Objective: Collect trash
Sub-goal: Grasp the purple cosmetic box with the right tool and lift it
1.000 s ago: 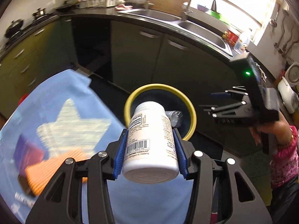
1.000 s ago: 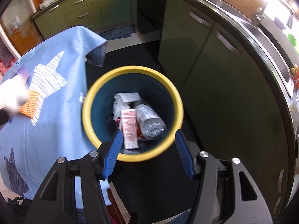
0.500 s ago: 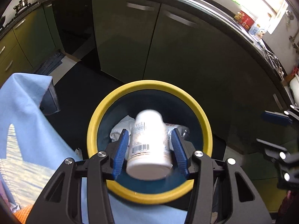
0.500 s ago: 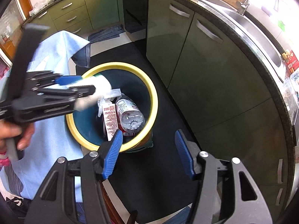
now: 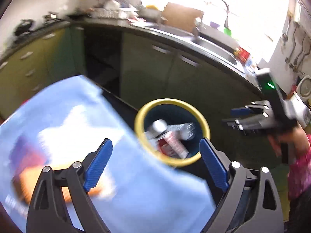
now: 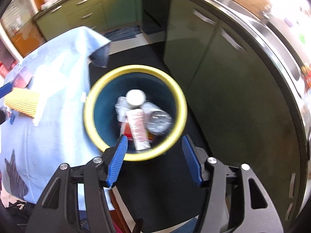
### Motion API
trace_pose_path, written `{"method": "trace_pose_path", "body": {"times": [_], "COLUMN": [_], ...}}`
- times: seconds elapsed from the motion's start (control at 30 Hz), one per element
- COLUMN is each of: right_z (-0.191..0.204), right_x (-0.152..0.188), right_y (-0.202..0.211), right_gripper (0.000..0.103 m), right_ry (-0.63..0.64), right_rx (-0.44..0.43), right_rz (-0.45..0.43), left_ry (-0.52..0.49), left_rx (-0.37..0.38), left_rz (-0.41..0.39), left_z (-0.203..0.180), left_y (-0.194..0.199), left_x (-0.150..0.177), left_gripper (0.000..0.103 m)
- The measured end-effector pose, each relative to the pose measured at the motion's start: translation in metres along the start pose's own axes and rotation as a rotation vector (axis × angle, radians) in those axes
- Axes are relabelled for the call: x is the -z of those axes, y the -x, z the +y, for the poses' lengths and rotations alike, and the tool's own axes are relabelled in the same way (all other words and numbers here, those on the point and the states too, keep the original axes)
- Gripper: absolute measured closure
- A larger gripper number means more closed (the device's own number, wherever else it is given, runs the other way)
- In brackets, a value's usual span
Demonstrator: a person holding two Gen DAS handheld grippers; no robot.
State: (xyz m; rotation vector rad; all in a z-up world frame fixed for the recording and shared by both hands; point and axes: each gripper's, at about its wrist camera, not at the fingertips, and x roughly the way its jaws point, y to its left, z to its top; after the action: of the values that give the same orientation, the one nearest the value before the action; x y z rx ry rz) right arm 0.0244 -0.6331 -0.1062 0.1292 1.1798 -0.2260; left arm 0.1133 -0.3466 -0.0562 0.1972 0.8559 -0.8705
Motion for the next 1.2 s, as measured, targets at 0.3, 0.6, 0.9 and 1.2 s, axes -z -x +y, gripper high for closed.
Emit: {"method": "trace_pose_path", "body": {"times": [0.3,0.6,0.9,1.2], "right_z": [0.137,0.310,0.413,0.433], "right_x": [-0.037,-0.088,-0.137,-0.146], "right_y": [0.007,0.013,-0.028,-0.064], "right_gripper": [0.047,0.030,0.015,0.015], "right_ry": [0.258,0.542,0.703,0.712], "right_rx": [-0.155,-0.374,-0.207,-0.122], "right_rz": [-0.014,0.004,0.130,0.220], "left_ry": [0.161,0.361,0.418,0.407], "left_rx": [-0.322,-0.426,-0.457,-0.456], "left_rz": [-0.034,-0.051,-0.075,-0.091], "left_z": [0.108,0.170,0.188,0.195], "left_y": [0.123,0.190,0.221,0.230], "left_x": [0.118,0.205,0.243,0.245], "left_gripper": [0.009,0.008,0.007,0.006]}}
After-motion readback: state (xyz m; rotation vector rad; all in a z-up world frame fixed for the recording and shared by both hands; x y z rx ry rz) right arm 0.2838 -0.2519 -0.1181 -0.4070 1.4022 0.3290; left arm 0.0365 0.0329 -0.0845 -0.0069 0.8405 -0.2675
